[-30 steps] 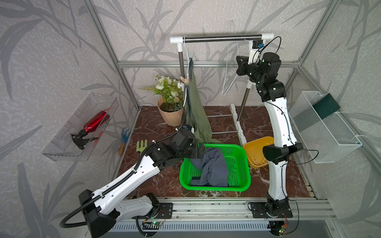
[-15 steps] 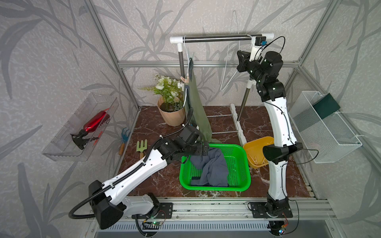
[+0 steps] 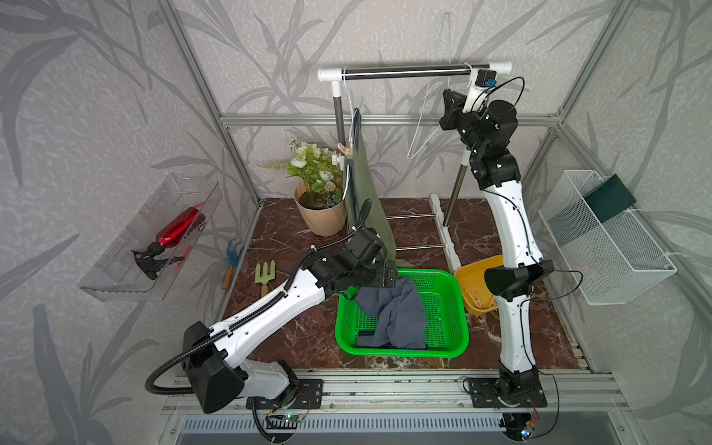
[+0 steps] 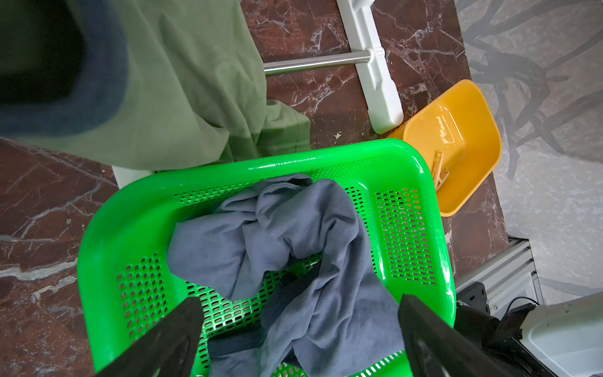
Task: Remove the clothespins securing tank tops to the hanger
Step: Place the hanger on the clothesline.
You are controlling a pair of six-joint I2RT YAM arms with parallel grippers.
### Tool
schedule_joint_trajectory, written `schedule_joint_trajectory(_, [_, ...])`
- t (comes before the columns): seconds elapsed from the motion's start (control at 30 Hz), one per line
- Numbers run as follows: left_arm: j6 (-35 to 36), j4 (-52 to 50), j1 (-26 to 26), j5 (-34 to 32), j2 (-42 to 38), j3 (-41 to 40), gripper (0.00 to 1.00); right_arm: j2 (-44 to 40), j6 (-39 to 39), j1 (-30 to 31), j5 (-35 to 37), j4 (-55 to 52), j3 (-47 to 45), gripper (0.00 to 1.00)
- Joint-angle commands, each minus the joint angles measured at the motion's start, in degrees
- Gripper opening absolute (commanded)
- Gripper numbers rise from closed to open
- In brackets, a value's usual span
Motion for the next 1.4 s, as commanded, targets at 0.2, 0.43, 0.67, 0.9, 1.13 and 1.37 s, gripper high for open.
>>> schedule_joint_trajectory(0.2, [-1.76, 1.28, 0.38, 2.38, 2.33, 1.85, 0.94, 1.32, 0.11, -0.66, 0.61, 1.19, 0.70, 0.09])
schedule_joint_trajectory(0.43, [-1.95, 1.95, 0.30, 3.17, 3.68, 1.81, 0.93, 1.94, -0.36, -0.68, -1.05, 0.04, 0.67, 0.29])
schedule_joint_trajectory(0.67, [-2.04, 3.31, 0.38, 4.51, 5.45, 1.96, 0.92, 1.38, -1.62, -0.68, -2.97, -1.68, 0.40, 0.35])
schedule_joint_trajectory(0.9, [0.43, 3.03, -0.05, 1.74, 3.74, 1.85, 0.92, -5.87, -6.66, 1.18, -2.56, -8.57, -4.03, 0.70])
schedule_joint_trajectory(1.13, [3.35, 2.33, -0.41, -1.04, 0.44, 0.87, 0.91, -24.48, -8.42, 2.40, 2.50, -6.47, -27.32, 1.00])
schedule_joint_trajectory(1.37, [3.50, 3.15, -0.49, -2.67, -5.75, -2.54, 0.91, -45.30, -11.31, 4.98, 7.80, -5.59, -48.77, 0.99])
